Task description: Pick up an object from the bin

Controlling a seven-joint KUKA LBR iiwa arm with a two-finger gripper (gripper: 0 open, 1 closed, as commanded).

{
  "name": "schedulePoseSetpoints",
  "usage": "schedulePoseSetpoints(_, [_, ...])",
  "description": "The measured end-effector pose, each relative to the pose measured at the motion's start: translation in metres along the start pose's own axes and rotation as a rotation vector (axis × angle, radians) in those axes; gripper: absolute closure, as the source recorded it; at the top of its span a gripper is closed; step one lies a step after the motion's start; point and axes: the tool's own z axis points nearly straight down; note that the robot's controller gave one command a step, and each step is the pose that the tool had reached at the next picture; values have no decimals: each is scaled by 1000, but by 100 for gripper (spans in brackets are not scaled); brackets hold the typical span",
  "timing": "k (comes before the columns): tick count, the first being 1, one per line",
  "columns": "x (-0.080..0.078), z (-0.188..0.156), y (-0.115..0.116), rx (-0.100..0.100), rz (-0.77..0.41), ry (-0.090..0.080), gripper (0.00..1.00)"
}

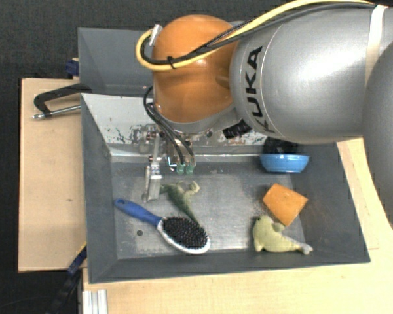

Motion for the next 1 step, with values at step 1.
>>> schedulePoseSetpoints(1, [50, 105, -6, 2, -96, 2, 0])
